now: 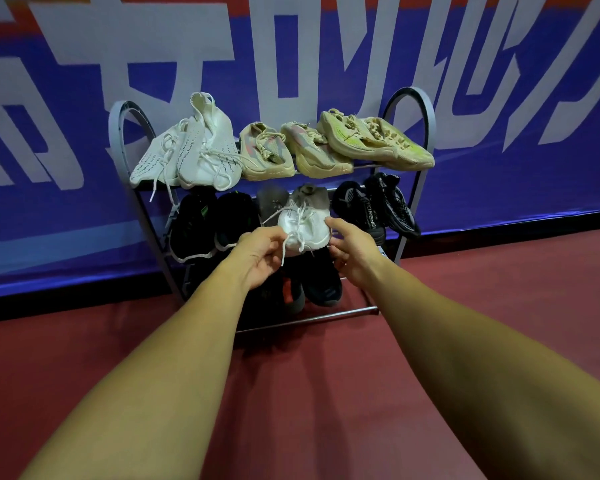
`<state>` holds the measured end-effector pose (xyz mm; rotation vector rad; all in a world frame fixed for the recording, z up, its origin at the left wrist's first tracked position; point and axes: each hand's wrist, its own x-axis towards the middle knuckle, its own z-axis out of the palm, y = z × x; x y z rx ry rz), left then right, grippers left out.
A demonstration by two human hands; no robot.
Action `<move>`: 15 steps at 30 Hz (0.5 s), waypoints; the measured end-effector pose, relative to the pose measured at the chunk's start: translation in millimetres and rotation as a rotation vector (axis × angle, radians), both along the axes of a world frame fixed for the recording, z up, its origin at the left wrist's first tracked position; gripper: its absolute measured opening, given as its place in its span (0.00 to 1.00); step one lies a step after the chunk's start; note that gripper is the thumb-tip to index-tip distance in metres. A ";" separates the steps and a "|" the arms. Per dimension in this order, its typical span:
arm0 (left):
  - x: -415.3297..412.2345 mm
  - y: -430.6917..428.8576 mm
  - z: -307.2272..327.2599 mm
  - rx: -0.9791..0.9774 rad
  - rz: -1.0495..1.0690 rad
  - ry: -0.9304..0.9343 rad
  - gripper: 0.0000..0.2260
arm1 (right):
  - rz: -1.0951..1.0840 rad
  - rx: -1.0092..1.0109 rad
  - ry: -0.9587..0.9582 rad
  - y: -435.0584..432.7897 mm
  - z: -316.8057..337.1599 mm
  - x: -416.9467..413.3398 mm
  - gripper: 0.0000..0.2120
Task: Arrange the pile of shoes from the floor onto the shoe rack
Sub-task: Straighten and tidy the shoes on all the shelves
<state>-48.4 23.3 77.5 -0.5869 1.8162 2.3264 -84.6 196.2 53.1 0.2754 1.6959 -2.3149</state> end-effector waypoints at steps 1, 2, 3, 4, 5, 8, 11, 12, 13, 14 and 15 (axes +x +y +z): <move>-0.9 3.3 0.3 -0.003 0.008 0.015 0.07 | 0.020 0.015 -0.012 2.8 -0.7 0.7 0.08; -1.8 7.1 0.6 -0.015 0.015 0.027 0.07 | 0.030 0.020 -0.012 5.3 -1.3 0.7 0.09; -1.9 10.7 0.9 -0.027 0.023 0.033 0.07 | 0.026 0.022 -0.006 7.0 -1.0 1.6 0.12; -3.2 13.5 0.0 -0.038 0.033 0.036 0.06 | 0.010 0.033 0.004 8.8 -2.3 0.9 0.16; -4.5 16.0 -0.6 -0.042 0.048 0.040 0.05 | 0.000 0.040 0.016 10.4 -3.0 1.2 0.19; -7.6 21.4 -1.2 -0.048 0.070 0.044 0.05 | 0.011 0.032 0.055 16.8 -6.8 -0.8 0.17; -8.4 28.6 1.6 -0.096 0.032 0.066 0.10 | 0.117 0.079 0.078 20.2 -6.4 -0.4 0.14; -8.7 30.9 1.9 -0.126 0.018 0.069 0.11 | 0.144 0.086 0.081 19.6 -8.0 -0.6 0.13; -9.0 32.2 2.0 -0.155 0.018 0.075 0.11 | 0.157 0.075 0.080 19.1 -9.3 0.2 0.13; -11.4 32.7 0.4 -0.180 0.025 0.079 0.11 | 0.150 0.063 0.079 17.9 -11.8 -0.8 0.16; -13.5 34.1 -1.3 -0.202 0.028 0.086 0.14 | 0.140 0.055 0.080 17.6 -14.3 -1.5 0.19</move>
